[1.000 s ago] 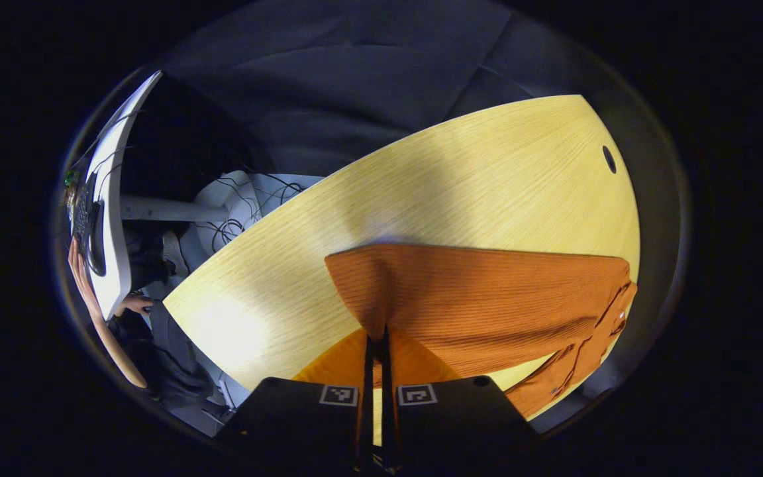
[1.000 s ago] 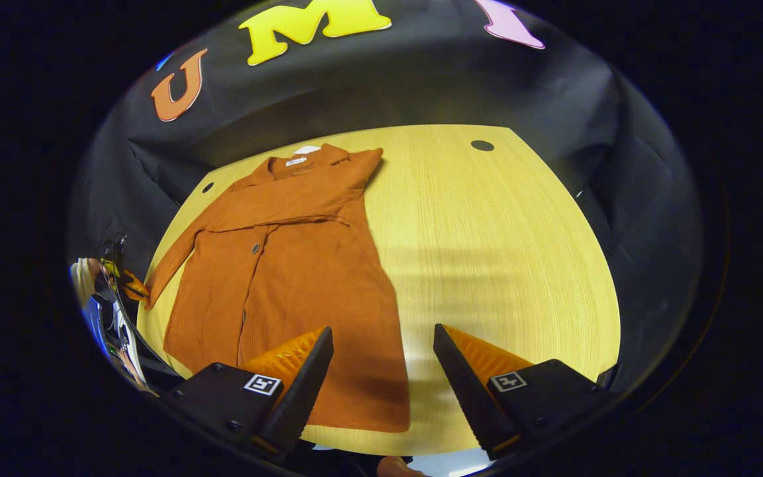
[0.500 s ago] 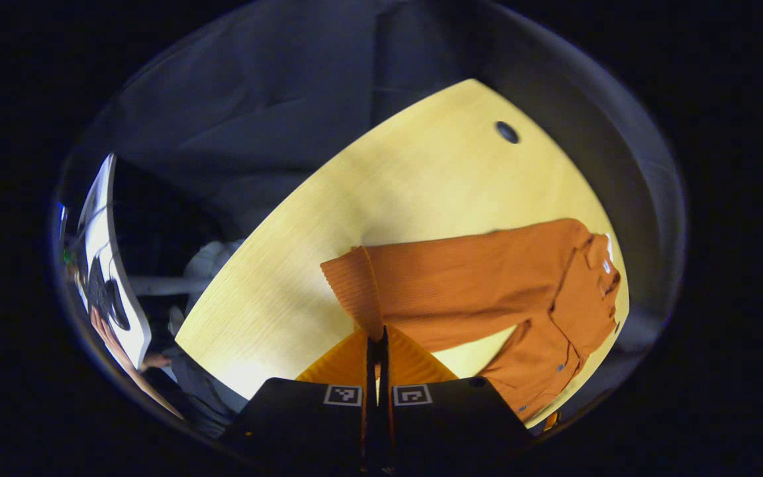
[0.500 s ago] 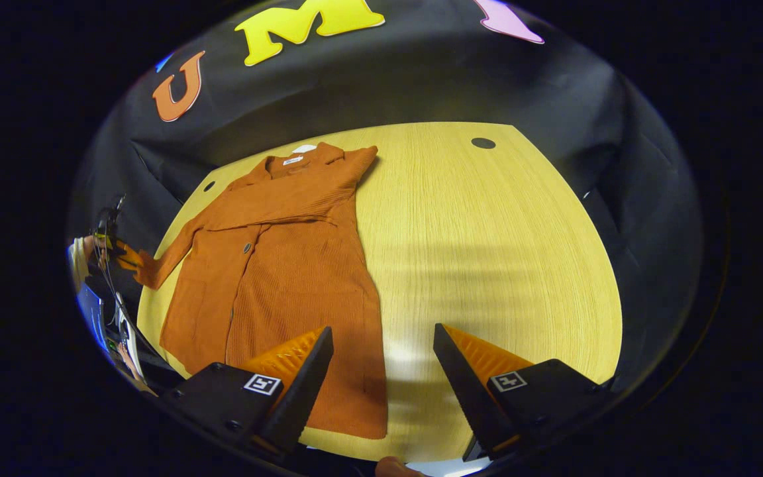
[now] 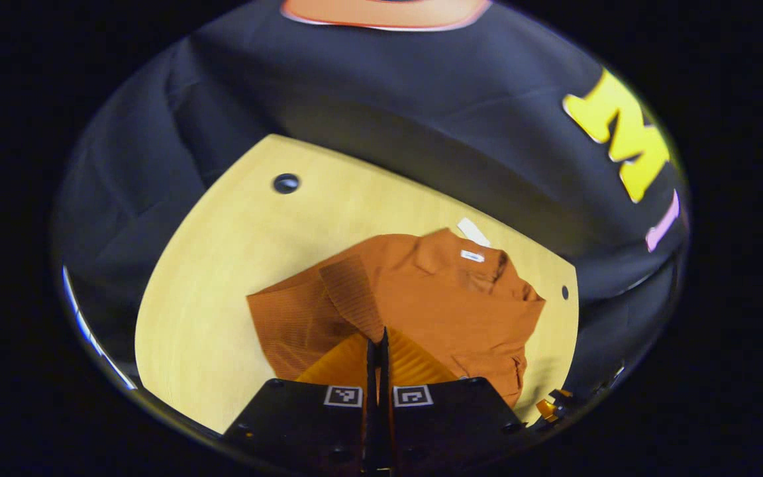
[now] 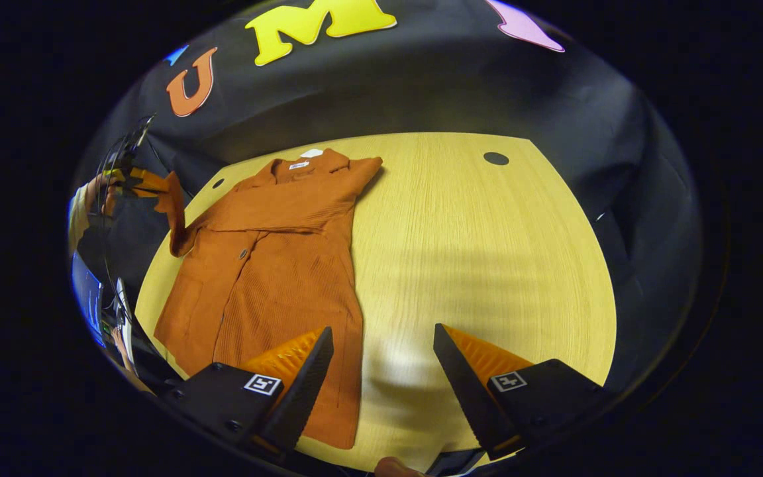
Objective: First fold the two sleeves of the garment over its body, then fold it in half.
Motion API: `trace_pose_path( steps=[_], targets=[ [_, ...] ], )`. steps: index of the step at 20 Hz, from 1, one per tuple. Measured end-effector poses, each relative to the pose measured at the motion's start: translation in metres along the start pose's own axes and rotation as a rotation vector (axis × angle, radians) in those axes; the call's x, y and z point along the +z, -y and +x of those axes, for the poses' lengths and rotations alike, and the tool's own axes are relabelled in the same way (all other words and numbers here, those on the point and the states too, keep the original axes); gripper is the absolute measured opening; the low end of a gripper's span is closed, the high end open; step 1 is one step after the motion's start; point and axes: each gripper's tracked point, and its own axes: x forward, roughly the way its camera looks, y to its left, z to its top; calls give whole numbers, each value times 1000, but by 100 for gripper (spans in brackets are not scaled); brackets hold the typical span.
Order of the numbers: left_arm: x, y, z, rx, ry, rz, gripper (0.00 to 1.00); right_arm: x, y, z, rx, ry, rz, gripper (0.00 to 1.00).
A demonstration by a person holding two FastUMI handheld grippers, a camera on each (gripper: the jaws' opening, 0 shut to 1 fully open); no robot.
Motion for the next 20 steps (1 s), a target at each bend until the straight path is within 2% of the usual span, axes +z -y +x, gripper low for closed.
trace_pose_path(
  steps=[5,6,8,9,10,16,20],
  targets=[
    [-24,127,59,-111,-49,93,3,-5,24,1,-13,-15,-11,99],
    [-35,150,75,-122,-65,108,3,-7,28,0,-17,-20,-9,94],
    [-54,194,102,-143,-107,119,3,-8,38,0,-34,-23,-1,98],
    [-62,213,113,-155,-119,130,7,-10,42,-1,-40,-26,10,94],
    [-68,224,122,-159,-130,148,3,-12,45,-2,-43,-29,19,98],
    [-113,265,167,-119,-223,210,3,-28,58,-6,-66,-43,83,98],
    [-121,282,171,-136,-221,221,3,-39,62,-4,-72,-55,91,98]
  ],
)
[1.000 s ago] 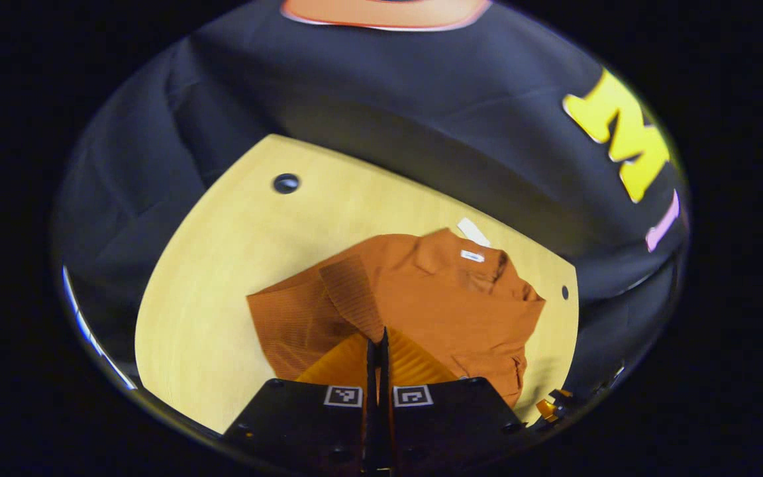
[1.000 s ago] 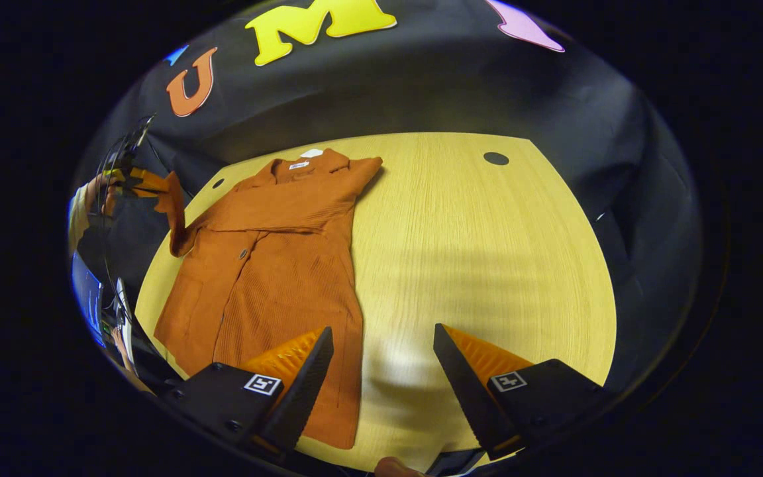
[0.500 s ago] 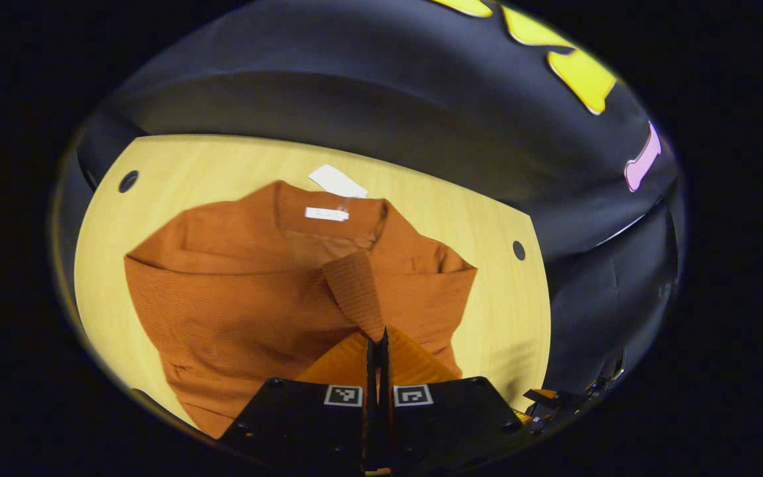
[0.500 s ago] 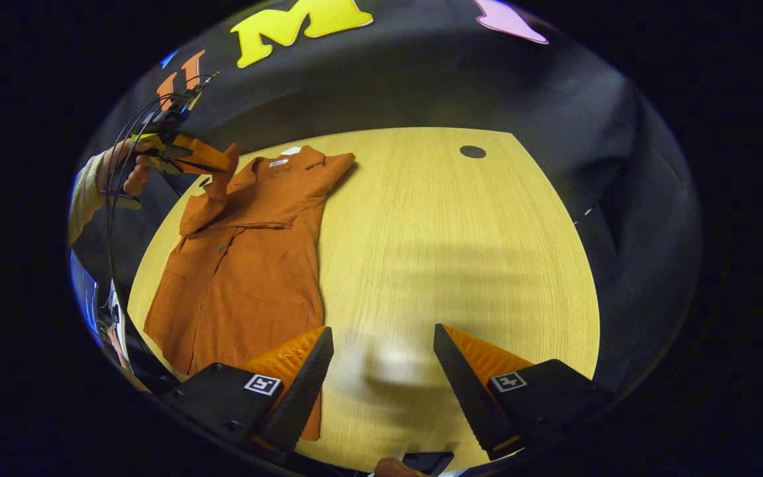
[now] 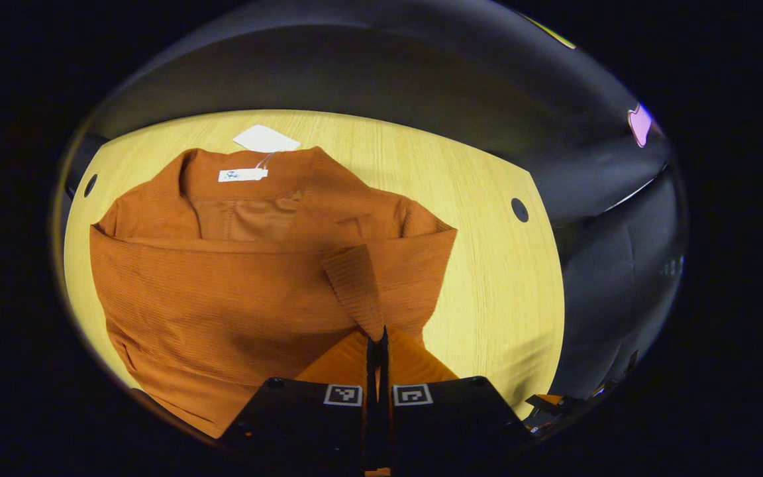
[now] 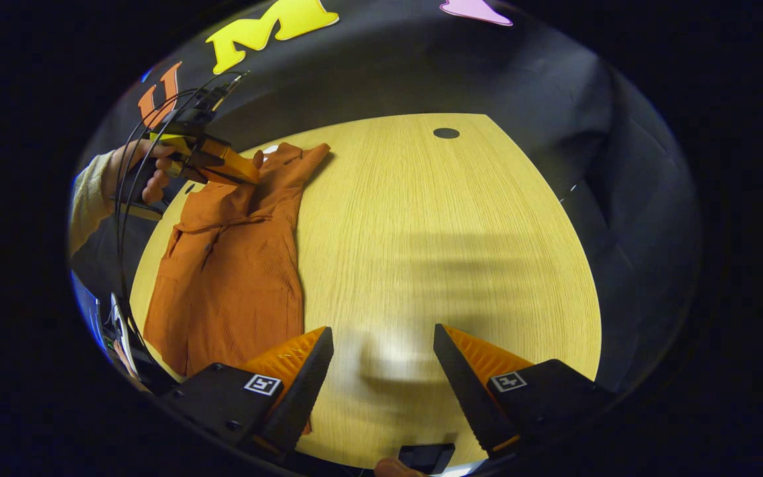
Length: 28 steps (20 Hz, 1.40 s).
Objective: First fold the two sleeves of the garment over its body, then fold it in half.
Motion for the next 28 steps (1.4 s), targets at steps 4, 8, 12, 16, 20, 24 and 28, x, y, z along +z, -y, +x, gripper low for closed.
trace_pose_path(
  steps=[4,8,12,16,20,24,28],
  targets=[
    [-1,19,2,-16,10,35,3,-3,3,1,-3,0,-7,98],
    [2,11,2,23,44,2,15,-1,0,0,0,1,-16,98],
    [3,6,-7,0,78,-60,64,1,-4,-1,-3,8,-36,98],
    [4,-7,-30,-18,188,-56,69,2,-20,-3,12,13,-48,98],
    [-13,-52,-59,26,332,19,82,3,-45,-1,44,26,-52,98],
    [-52,-121,-89,150,400,105,82,-5,-75,7,70,10,-78,98],
    [-101,-214,-127,374,446,205,82,-9,-102,9,92,35,-136,99]
  ],
)
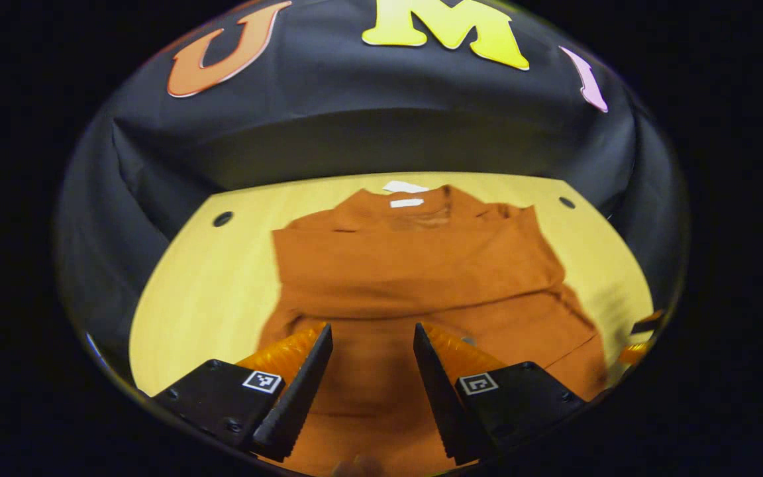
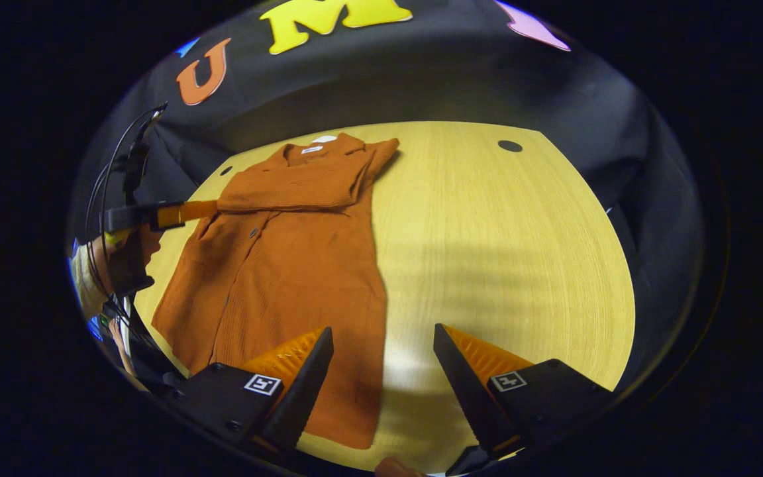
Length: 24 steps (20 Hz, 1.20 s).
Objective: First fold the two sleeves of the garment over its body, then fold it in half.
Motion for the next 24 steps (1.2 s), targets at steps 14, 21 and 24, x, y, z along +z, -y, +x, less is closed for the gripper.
trace_pose_path(
  steps=[14,21,24],
  targets=[
    [-176,-120,-64,105,-390,-125,86,-69,6,0,24,-210,43,99],
    [-199,-112,-95,-224,-715,-272,91,-108,-6,-35,299,-528,145,98],
    [-207,-105,-114,-351,-907,-409,87,-113,-8,-42,371,-593,291,98]
  ],
)
